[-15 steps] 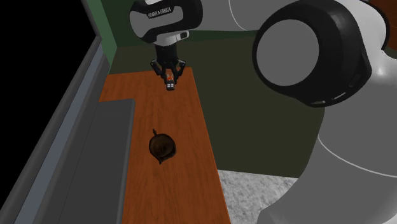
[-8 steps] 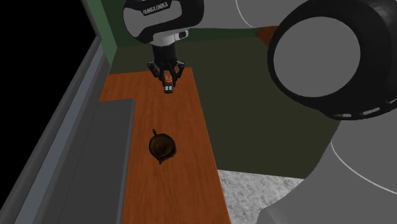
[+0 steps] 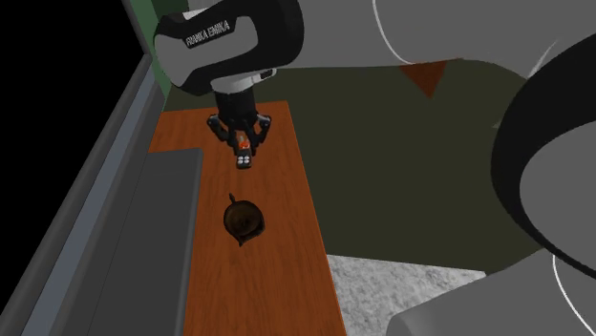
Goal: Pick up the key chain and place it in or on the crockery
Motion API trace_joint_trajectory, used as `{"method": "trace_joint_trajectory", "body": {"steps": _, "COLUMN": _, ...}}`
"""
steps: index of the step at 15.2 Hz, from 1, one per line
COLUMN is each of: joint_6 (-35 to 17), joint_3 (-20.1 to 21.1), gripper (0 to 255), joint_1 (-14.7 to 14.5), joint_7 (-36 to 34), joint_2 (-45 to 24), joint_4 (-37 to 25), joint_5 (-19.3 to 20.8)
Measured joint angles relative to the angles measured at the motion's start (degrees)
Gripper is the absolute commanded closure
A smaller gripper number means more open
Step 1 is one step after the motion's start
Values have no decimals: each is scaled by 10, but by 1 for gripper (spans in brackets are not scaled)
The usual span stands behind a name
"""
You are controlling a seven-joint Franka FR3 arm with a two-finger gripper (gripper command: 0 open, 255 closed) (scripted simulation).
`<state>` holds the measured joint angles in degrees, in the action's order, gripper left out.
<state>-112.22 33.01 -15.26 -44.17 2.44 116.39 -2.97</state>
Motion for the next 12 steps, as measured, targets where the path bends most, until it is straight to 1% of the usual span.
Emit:
{"method": "trace_joint_trajectory", "body": {"steps": 2, "joint_6": -7, "joint_3": 3, "gripper": 255, "joint_1": -7, "joint_7": 4, "joint_2": 46, "joint_4": 46, "joint_5": -28}}
{"method": "trace_joint_trajectory", "body": {"steps": 4, "joint_6": -4, "joint_3": 9, "gripper": 255, "joint_1": -19, "joint_7": -3, "joint_2": 81, "joint_4": 73, "joint_5": -50}}
{"method": "trace_joint_trajectory", "body": {"steps": 9, "joint_6": 0, "joint_3": 19, "gripper": 255, "joint_1": -57, "joint_7": -16, "joint_2": 173, "joint_4": 148, "joint_5": -108}}
{"method": "trace_joint_trajectory", "body": {"steps": 10, "joint_6": -1, "joint_3": 23, "gripper": 255, "joint_1": -65, "joint_7": -21, "joint_2": 186, "joint_4": 160, "joint_5": -117}}
{"method": "trace_joint_trajectory", "body": {"steps": 12, "joint_6": -12, "joint_3": 27, "gripper": 255, "joint_1": -70, "joint_7": -23, "joint_2": 191, "joint_4": 176, "joint_5": -124}}
